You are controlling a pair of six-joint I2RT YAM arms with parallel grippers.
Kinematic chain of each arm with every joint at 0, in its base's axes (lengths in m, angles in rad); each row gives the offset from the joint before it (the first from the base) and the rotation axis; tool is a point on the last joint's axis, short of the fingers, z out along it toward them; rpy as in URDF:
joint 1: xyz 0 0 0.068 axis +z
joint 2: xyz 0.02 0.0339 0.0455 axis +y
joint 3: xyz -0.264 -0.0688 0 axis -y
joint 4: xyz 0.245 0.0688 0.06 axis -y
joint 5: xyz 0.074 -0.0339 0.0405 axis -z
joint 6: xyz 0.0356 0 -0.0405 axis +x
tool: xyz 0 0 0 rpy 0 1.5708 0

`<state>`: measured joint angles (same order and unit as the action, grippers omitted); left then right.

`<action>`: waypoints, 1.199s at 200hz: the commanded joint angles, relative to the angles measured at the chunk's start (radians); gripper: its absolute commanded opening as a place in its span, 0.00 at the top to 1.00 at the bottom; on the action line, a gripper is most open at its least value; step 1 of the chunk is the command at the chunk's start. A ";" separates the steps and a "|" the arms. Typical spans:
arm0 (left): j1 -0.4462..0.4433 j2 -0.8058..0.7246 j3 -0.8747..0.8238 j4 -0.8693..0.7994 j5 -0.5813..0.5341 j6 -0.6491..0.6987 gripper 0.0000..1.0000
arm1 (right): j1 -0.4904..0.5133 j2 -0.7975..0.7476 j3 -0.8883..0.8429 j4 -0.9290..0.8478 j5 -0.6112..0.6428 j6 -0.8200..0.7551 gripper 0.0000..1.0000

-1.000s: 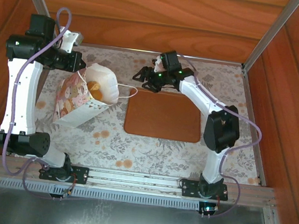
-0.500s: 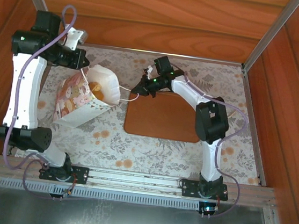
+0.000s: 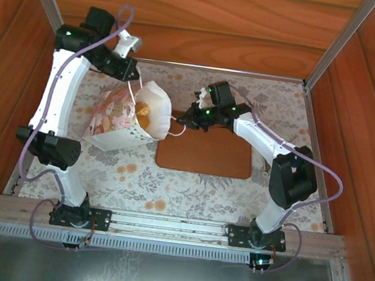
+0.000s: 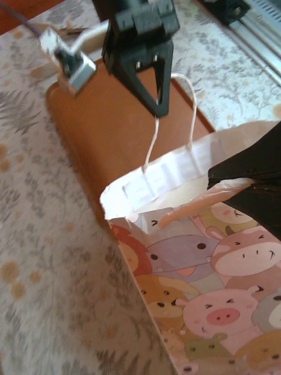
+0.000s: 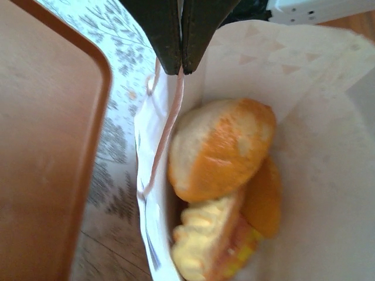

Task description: Take the fake bread out of the paper bag

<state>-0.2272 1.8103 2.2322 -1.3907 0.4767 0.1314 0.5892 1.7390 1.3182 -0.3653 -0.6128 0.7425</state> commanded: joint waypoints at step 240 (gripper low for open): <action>0.033 -0.153 -0.420 0.001 -0.112 -0.066 1.00 | 0.108 -0.090 0.007 -0.125 0.419 -0.129 0.34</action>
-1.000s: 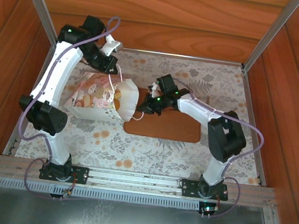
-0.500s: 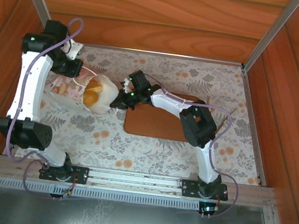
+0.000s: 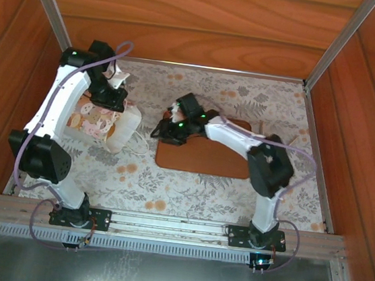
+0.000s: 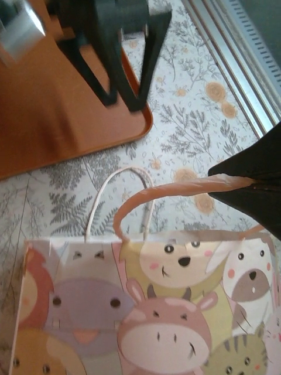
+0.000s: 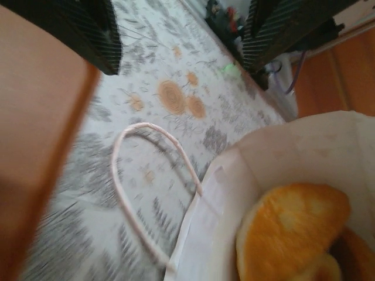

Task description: Take the fake bread out of the paper bag

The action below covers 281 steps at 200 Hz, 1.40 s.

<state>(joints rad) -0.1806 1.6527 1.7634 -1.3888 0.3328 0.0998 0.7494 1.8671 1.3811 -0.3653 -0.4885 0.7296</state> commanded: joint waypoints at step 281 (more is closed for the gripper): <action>-0.026 -0.205 -0.215 0.227 0.055 -0.070 1.00 | -0.934 0.063 -0.008 -0.803 0.492 -0.570 0.03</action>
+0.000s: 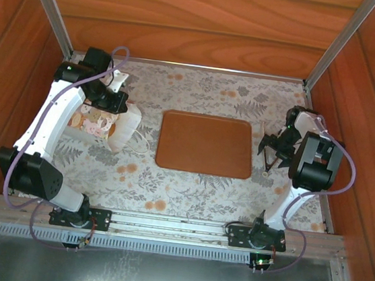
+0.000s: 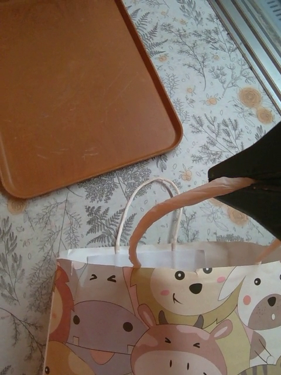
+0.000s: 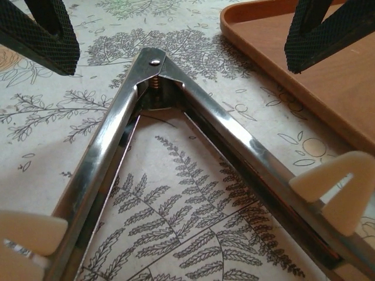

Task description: Take the fake bread out of the paper bag

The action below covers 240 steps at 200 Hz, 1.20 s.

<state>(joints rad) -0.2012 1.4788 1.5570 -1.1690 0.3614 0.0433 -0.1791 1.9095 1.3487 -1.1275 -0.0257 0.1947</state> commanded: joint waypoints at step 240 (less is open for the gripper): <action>-0.004 -0.062 -0.020 0.025 -0.015 0.004 1.00 | 0.006 0.144 0.057 0.119 0.061 -0.135 0.12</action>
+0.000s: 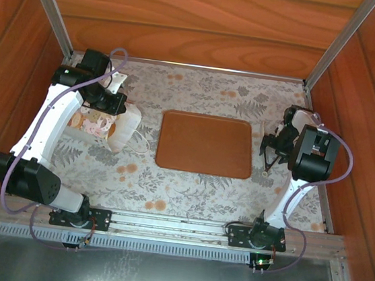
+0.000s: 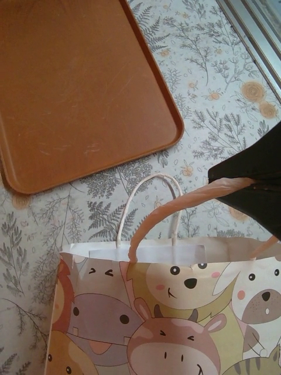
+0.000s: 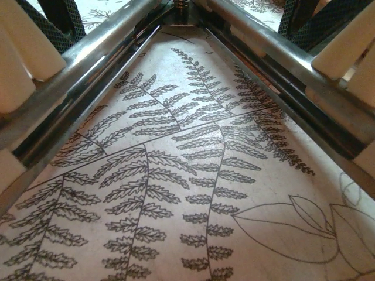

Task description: Take the fake bread out of the paper bag

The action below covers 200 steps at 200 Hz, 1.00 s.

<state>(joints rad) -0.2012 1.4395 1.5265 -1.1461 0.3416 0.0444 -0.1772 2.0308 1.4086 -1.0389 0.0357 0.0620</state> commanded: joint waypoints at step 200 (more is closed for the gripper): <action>-0.003 -0.031 0.013 0.003 -0.001 -0.010 1.00 | 0.022 -0.042 -0.060 0.116 -0.001 -0.014 0.40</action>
<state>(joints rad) -0.2012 1.4353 1.5265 -1.1439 0.3378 0.0441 -0.1673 1.9888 1.3533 -0.9501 0.0509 0.0505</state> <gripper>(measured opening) 0.050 0.612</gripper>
